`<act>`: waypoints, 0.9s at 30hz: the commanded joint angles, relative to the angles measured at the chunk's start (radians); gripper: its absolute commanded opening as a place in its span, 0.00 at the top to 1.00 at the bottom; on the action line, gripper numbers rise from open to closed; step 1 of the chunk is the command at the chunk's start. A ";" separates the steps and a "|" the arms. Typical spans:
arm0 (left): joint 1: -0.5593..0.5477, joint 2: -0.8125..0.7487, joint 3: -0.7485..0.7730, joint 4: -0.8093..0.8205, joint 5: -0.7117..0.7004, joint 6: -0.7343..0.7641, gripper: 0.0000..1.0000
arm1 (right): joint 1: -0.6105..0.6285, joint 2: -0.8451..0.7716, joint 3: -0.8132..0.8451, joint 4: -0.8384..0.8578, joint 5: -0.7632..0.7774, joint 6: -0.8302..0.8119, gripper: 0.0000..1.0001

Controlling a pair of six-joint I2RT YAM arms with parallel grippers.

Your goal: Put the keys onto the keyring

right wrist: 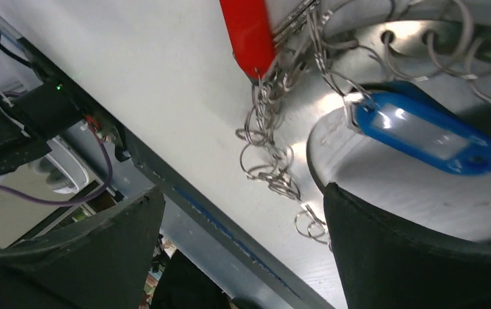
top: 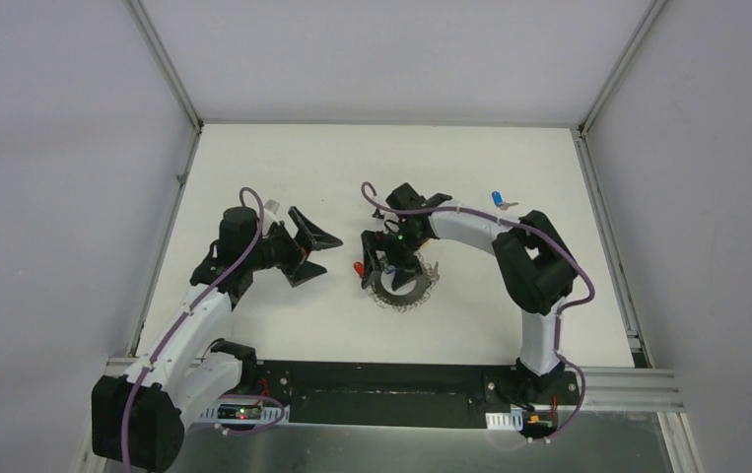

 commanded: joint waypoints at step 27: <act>-0.318 0.385 -0.019 0.120 -0.153 0.021 0.19 | -0.277 0.037 0.088 -0.138 0.049 -0.136 0.08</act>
